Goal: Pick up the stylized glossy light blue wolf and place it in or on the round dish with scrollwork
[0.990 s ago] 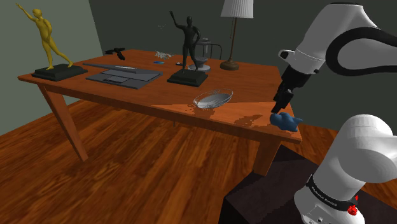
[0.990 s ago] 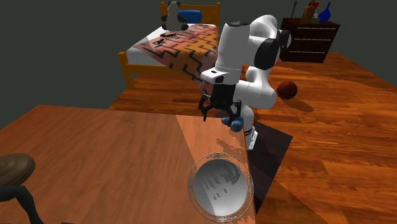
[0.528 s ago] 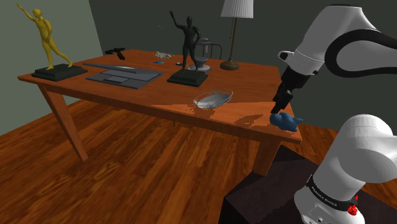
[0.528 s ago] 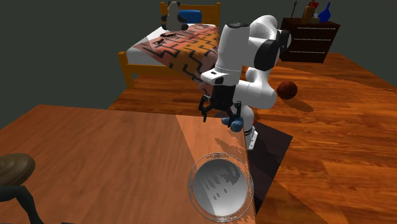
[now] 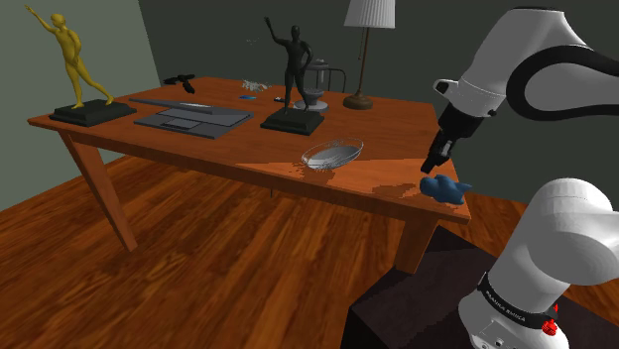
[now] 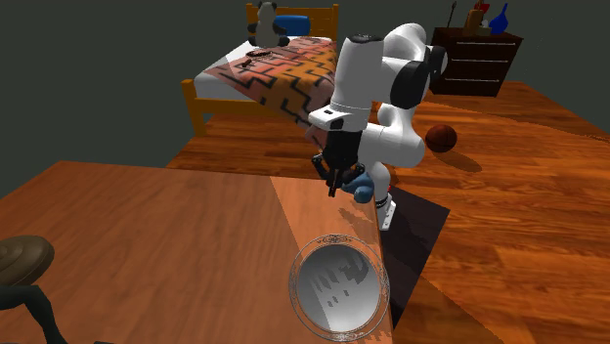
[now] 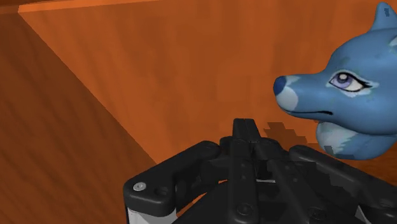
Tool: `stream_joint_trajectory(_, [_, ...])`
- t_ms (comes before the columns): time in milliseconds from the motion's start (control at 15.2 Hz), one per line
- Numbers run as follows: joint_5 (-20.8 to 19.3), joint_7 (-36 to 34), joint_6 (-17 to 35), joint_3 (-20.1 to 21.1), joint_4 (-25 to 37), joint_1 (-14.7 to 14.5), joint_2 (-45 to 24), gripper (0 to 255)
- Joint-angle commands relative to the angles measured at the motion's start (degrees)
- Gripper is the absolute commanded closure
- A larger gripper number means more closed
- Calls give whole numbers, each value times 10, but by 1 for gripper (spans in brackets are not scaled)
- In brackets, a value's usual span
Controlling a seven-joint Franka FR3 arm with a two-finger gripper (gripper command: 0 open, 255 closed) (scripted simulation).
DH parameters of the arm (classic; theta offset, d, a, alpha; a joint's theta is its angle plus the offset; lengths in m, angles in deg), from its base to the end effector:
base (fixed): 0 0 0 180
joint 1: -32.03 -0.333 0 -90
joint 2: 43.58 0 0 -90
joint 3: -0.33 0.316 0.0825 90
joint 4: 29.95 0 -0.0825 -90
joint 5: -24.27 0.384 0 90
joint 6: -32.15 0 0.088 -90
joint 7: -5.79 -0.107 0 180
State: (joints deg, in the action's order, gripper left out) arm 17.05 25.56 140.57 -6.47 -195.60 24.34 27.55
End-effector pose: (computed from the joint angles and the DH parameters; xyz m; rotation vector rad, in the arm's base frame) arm 0.2299 -0.0040 0.4806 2.9995 0.6905 0.3675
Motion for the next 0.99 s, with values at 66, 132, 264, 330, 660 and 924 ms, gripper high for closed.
stream_joint_trajectory(66, [0,0,0,0,0,0,0,255])
stream_joint_trajectory(132, [0,0,0,0,0,0,0,0])
stream_joint_trajectory(264, [28,-48,-63,28,9,5,25,0])
stream_joint_trajectory(330, [43,-72,-93,42,16,8,35,0])
stream_joint_trajectory(660, [115,-188,-220,101,59,20,58,0])
stream_joint_trajectory(924, [118,-188,-198,104,24,18,71,0])
